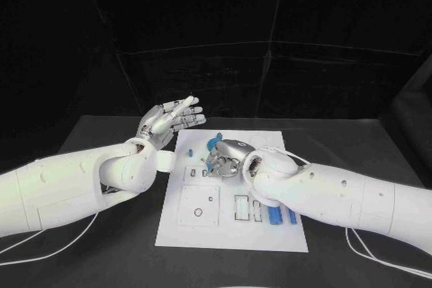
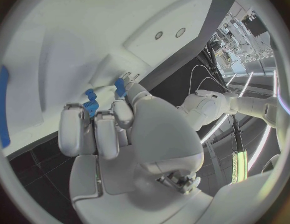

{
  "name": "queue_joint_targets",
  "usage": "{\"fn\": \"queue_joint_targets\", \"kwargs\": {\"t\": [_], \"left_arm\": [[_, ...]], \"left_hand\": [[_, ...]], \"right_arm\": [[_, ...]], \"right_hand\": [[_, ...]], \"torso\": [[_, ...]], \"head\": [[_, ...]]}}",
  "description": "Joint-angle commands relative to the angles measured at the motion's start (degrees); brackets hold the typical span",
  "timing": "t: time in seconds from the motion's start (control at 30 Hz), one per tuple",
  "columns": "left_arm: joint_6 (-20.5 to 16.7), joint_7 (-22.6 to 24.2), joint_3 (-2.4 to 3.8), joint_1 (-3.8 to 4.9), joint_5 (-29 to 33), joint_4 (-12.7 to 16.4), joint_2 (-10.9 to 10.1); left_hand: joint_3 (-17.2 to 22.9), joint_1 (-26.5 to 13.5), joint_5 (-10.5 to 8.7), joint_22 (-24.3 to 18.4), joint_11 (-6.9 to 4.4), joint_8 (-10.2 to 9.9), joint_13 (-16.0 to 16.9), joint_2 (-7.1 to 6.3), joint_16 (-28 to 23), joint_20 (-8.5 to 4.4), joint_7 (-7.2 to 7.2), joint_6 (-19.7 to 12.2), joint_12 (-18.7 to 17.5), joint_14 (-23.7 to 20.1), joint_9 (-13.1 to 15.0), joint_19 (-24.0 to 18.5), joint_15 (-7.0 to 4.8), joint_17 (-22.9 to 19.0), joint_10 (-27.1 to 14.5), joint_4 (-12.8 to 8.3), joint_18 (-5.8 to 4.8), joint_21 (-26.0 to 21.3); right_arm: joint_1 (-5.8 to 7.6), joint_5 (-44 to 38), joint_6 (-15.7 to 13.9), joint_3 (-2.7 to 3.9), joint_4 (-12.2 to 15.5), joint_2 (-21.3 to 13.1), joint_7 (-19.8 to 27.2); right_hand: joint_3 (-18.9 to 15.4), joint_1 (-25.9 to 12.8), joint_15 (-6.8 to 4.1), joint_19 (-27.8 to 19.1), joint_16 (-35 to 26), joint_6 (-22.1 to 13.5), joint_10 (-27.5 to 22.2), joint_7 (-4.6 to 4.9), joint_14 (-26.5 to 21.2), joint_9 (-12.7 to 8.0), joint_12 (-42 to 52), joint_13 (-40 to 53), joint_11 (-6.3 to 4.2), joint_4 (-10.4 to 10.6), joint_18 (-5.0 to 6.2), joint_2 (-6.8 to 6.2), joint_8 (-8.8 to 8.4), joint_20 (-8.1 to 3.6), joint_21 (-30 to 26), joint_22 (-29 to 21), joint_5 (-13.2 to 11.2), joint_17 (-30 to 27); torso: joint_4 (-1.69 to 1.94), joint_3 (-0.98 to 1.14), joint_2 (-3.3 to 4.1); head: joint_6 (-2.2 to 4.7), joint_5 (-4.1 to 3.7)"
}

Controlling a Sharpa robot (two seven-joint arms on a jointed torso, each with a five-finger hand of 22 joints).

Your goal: Assemble the parts on the task board

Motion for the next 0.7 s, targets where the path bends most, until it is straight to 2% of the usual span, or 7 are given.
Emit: {"fn": "queue_joint_targets", "kwargs": {"t": [0.03, 0.7], "left_arm": [[0.62, 0.58, 0.06, 0.10, 0.24, -0.01, 0.11], [0.74, 0.49, 0.06, 0.09, 0.26, -0.26, 0.23]], "left_hand": [[0.15, 0.05, 0.14, -0.07, 0.04, 0.15, -0.07, 0.22, -0.17, 0.00, 4.34, 0.17, -0.26, 0.36, 0.06, 0.49, 0.17, -0.06, 0.43, -0.19, 0.90, -0.12], [0.15, 0.05, 0.14, -0.07, 0.04, 0.15, -0.07, 0.22, -0.17, 0.00, 4.34, 0.17, -0.26, 0.36, 0.06, 0.49, 0.17, -0.06, 0.43, -0.19, 0.90, -0.12]], "right_arm": [[-0.03, -1.46, 2.44, 0.00, 0.05, -0.01, -0.32], [-0.28, -1.49, 5.66, -0.04, -0.31, 0.19, -0.55]], "right_hand": [[0.34, -0.64, -0.22, -0.32, -0.17, 1.01, -0.48, -0.53, 3.44, 0.03, -0.20, -0.04, -0.02, -0.05, -0.04, 0.12, 0.09, -0.26, -0.15, -0.08, 0.38, 3.09], [0.45, -1.30, -0.18, -0.58, -0.33, 0.78, -0.70, -0.45, 3.38, -0.04, -0.53, -0.31, 0.05, 0.11, 0.03, -0.37, -0.08, -0.24, -0.34, -0.43, 0.23, 2.85]], "torso": [[-0.03, -0.03, 0.01], [0.01, -0.05, -0.01]], "head": [[-0.04, -0.08], [-0.45, -0.11]]}}
